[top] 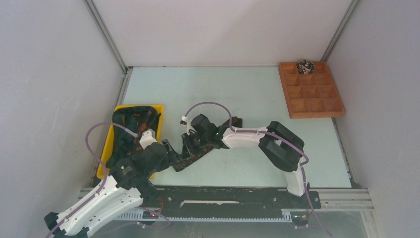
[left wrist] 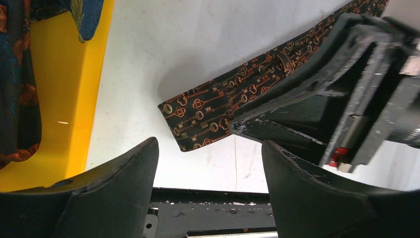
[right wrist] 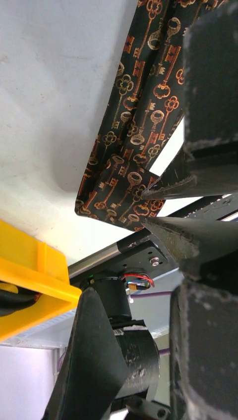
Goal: Roll the ties
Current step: Roll the tie at the center of the board.
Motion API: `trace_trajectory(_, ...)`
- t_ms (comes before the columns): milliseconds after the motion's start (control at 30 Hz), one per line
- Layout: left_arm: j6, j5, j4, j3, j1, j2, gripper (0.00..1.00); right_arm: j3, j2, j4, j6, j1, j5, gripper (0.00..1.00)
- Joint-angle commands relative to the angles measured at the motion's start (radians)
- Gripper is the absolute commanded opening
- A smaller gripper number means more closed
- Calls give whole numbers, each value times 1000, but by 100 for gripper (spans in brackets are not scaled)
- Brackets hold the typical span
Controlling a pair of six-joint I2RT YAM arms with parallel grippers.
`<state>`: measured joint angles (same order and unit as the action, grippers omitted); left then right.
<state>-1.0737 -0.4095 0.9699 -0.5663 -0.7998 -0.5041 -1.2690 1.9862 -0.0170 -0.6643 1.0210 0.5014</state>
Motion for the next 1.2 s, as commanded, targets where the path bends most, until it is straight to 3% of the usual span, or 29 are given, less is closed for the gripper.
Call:
trace_trajectory(0, -22, 7, -9, 8, -10, 12, 82, -39, 24, -19, -15, 5, 27, 22)
trace_trajectory(500, -72, 19, -3, 36, -15, 24, 80, -1, 72, -33, 3, 4, 15, 17)
trace_trajectory(1167, -202, 44, -114, 180, -16, 28, 77, 67, 93, -115, 15, -24, 46, 15)
